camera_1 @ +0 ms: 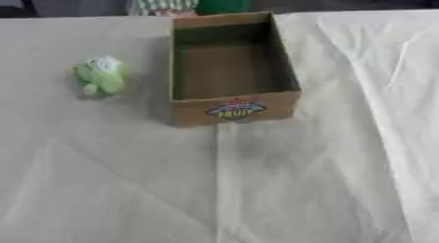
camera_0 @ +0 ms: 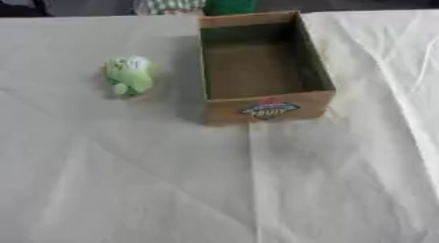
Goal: Pick up objects on the table and place them in the box.
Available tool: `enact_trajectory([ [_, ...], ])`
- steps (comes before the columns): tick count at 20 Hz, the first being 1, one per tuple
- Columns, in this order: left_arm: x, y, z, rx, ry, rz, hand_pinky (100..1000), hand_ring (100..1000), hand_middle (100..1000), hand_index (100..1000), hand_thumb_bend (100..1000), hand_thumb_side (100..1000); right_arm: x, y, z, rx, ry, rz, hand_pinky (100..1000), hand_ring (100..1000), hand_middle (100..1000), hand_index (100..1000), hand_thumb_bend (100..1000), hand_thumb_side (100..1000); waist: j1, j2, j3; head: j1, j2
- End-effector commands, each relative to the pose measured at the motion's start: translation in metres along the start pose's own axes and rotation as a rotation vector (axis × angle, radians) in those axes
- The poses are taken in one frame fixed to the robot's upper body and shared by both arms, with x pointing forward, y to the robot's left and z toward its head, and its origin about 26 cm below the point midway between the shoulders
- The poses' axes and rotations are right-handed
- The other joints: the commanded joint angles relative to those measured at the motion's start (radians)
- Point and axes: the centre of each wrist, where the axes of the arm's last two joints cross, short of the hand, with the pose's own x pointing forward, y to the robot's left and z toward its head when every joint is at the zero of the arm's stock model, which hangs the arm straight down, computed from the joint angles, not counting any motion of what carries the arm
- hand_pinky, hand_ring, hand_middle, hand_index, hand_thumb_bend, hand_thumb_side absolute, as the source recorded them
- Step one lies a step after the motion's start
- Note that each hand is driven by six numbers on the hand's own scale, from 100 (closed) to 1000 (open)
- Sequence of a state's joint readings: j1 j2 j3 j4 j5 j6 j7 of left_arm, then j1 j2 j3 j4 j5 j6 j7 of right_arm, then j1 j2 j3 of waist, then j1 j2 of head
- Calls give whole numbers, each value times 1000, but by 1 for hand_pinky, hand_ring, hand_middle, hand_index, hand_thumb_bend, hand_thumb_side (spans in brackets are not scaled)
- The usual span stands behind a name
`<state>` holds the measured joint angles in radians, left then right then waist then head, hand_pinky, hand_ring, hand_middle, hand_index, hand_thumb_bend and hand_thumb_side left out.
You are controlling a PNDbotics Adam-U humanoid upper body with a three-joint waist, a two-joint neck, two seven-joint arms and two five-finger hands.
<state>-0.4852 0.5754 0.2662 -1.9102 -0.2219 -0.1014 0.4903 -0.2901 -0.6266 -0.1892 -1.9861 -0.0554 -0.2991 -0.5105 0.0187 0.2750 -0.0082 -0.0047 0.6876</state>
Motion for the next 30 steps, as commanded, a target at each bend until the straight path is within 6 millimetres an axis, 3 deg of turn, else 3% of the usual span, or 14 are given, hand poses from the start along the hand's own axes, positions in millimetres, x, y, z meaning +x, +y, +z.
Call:
enact_trajectory([
  [1, -2, 1, -22, -81, -65, -152, 692, 698, 675, 854, 163, 793, 7, -3, -10, 22, -39, 5, 836, 721, 744, 876, 100, 554, 1, -23, -2, 2, 6],
  [6, -15, -9, -39, -314, -107, -345, 674, 744, 731, 913, 272, 878, 7, -3, -10, 26, -40, 3, 836, 721, 745, 876, 100, 554, 3, -27, -4, 6, 10],
  [7, -18, -10, -43, -373, -121, -386, 667, 752, 741, 927, 349, 836, 7, -3, -10, 27, -40, 3, 836, 721, 745, 876, 100, 554, 4, -28, -5, 7, 9],
  [8, -21, -12, -46, -432, -136, -426, 667, 752, 741, 927, 315, 913, 7, -2, -11, 29, -41, 2, 836, 721, 745, 876, 100, 554, 4, -29, -5, 7, 9],
  [9, -24, -14, -49, -496, -150, -464, 664, 766, 754, 941, 354, 939, 7, -2, -11, 30, -41, 1, 836, 721, 745, 876, 100, 554, 5, -29, -6, 7, 8],
  [14, -40, -22, -60, -825, -199, -628, 651, 786, 774, 956, 366, 978, 7, -2, -11, 39, -42, -1, 835, 721, 745, 876, 100, 555, 7, -29, -11, 3, 6],
  [17, -49, -26, -63, -932, -206, -680, 650, 797, 784, 960, 407, 978, 7, -1, -11, 44, -42, -2, 835, 721, 744, 876, 100, 556, 7, -28, -13, 2, 9],
  [20, -56, -34, -65, -1042, -211, -734, 650, 808, 795, 971, 498, 964, 8, -1, -12, 49, -45, -4, 835, 721, 744, 876, 100, 556, 6, -26, -19, 10, 10],
  [23, -63, -40, -67, -1156, -203, -790, 654, 827, 813, 999, 693, 930, 8, 0, -12, 53, -47, -5, 834, 721, 744, 875, 100, 558, 6, -25, -23, 16, 4],
  [24, -65, -42, -68, -1196, -195, -807, 654, 827, 811, 1000, 711, 925, 8, 0, -12, 55, -48, -6, 834, 721, 744, 875, 100, 558, 6, -24, -24, 18, 0],
  [27, -73, -47, -68, -1286, -152, -834, 660, 833, 819, 1000, 941, 924, 8, 0, -13, 59, -50, -5, 833, 720, 744, 874, 100, 560, 5, -24, -26, 18, -8],
  [30, -83, -54, -63, -1372, -102, -845, 666, 838, 825, 1000, 990, 919, 9, 0, -15, 62, -59, -6, 832, 720, 744, 874, 100, 561, 4, -25, -28, 14, -12],
])
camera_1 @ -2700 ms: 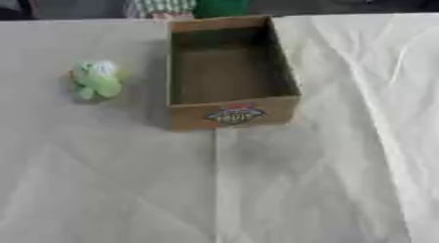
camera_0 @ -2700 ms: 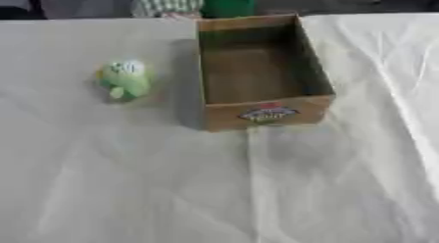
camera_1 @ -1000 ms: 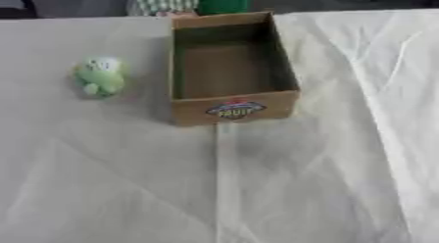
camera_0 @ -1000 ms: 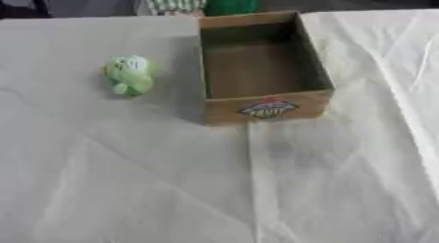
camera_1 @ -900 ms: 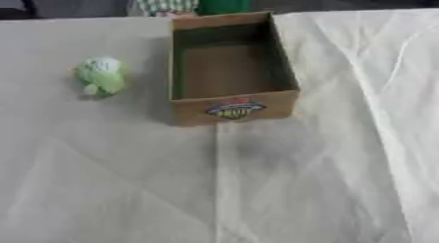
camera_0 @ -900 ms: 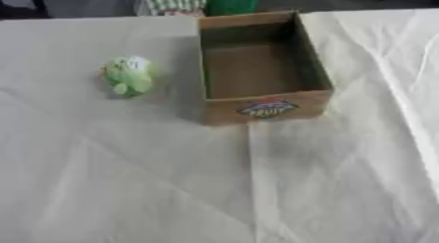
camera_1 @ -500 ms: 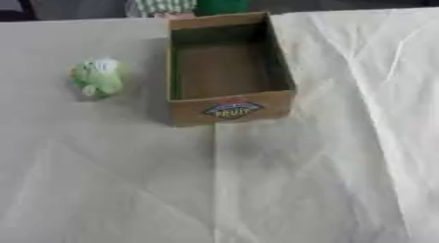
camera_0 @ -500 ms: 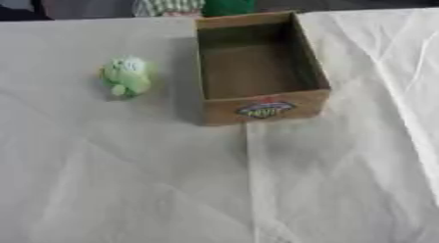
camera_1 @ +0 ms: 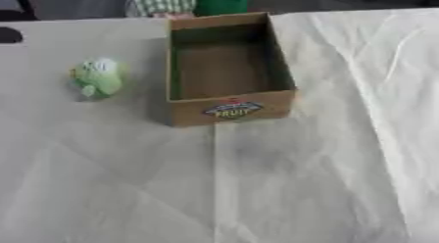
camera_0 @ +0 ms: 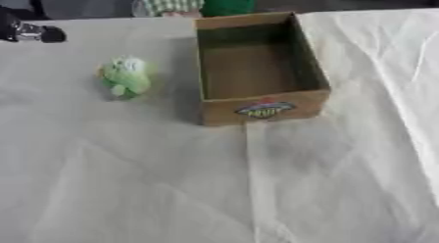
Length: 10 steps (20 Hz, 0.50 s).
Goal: Pick up objects on the table and place them in the box.
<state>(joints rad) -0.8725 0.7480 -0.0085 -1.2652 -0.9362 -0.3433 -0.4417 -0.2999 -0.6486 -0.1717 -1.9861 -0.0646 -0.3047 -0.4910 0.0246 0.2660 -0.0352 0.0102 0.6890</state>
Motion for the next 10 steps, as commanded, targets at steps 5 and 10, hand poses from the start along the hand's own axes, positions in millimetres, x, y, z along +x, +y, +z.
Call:
enact_trajectory([
  [5, -3, -8, -14, -140, -30, 19, 701, 851, 855, 1000, 877, 780, 7, -2, -11, 25, -43, 0, 833, 720, 744, 875, 100, 561, -3, -17, -4, -1, -22],
  [10, -2, -19, -27, -272, -93, 192, 759, 871, 860, 1000, 691, 668, 7, -1, -11, 30, -39, -4, 833, 720, 744, 875, 100, 561, -1, -18, -7, 5, -17],
])
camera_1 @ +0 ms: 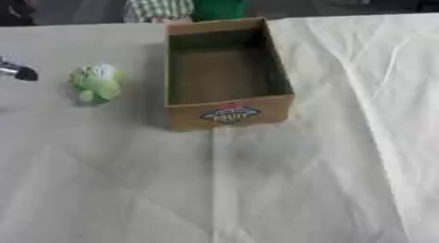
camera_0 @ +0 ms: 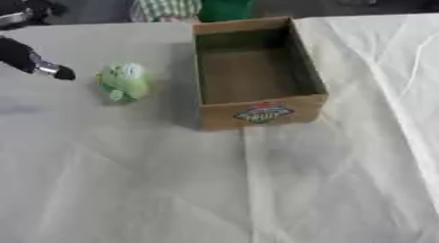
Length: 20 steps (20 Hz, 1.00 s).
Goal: Pick up objects on the table and place them in the box.
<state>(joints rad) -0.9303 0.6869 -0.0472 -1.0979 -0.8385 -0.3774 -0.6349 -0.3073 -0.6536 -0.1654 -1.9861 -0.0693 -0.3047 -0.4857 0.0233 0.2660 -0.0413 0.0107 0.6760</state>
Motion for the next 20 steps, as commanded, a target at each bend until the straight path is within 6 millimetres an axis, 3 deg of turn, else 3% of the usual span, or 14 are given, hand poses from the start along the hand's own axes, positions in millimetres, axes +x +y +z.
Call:
enact_trajectory([
  [1, -3, 12, 0, -44, -16, 53, 768, 876, 858, 1000, 694, 656, 6, -2, -9, 21, -34, 3, 833, 720, 744, 875, 100, 561, 1, -19, -2, 7, -2],
  [7, 8, 13, -17, -141, -54, 99, 775, 876, 852, 1000, 709, 662, 6, -1, -9, 26, -32, -3, 834, 721, 743, 875, 100, 567, 6, -21, -7, 17, 1],
  [20, 29, -2, -51, -208, -103, 115, 768, 860, 830, 1000, 643, 610, 7, 1, -10, 29, -33, -12, 835, 721, 742, 875, 100, 557, 15, -14, -27, 48, -2],
])
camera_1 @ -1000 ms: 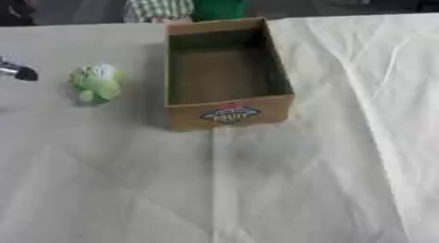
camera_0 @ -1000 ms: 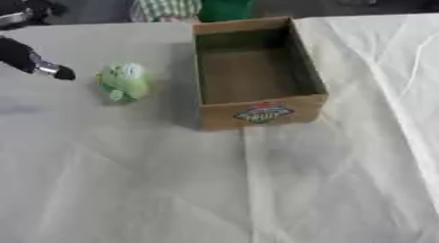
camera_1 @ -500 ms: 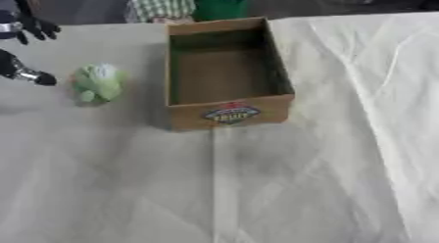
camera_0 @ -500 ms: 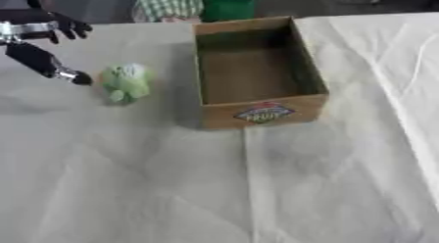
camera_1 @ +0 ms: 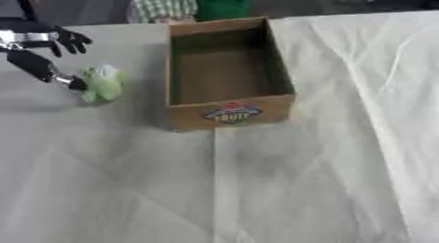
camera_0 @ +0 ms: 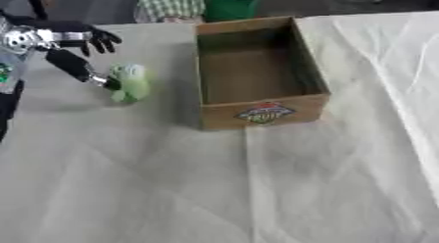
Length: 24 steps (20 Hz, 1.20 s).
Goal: Pick up objects on the table and place them in the box.
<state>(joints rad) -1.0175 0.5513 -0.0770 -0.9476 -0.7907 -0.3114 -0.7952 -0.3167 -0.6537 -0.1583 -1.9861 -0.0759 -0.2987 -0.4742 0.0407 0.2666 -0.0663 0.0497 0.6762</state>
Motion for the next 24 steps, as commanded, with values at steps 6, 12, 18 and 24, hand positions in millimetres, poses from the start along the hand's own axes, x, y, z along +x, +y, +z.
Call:
enact_trajectory([
  [6, 4, 8, -8, -29, 64, -91, 757, 875, 861, 1000, 629, 617, 6, -2, -9, 14, -39, -6, 835, 721, 742, 875, 100, 556, -2, -11, -12, 17, -5],
  [12, 4, 2, -15, -42, 132, -136, 742, 878, 860, 1000, 620, 630, 7, -1, -10, 13, -40, -10, 835, 721, 742, 875, 100, 556, -2, -7, -17, 20, -8],
  [18, 5, -4, -21, -42, 128, -155, 718, 850, 795, 1000, 595, 640, 7, -1, -10, 10, -40, -13, 836, 720, 741, 875, 100, 555, -1, -2, -22, 24, -8],
  [24, 5, -8, -24, -4, 149, -176, 669, 808, 723, 962, 427, 652, 6, -1, -9, 6, -40, -14, 836, 720, 741, 875, 100, 553, 0, 0, -26, 27, -7],
])
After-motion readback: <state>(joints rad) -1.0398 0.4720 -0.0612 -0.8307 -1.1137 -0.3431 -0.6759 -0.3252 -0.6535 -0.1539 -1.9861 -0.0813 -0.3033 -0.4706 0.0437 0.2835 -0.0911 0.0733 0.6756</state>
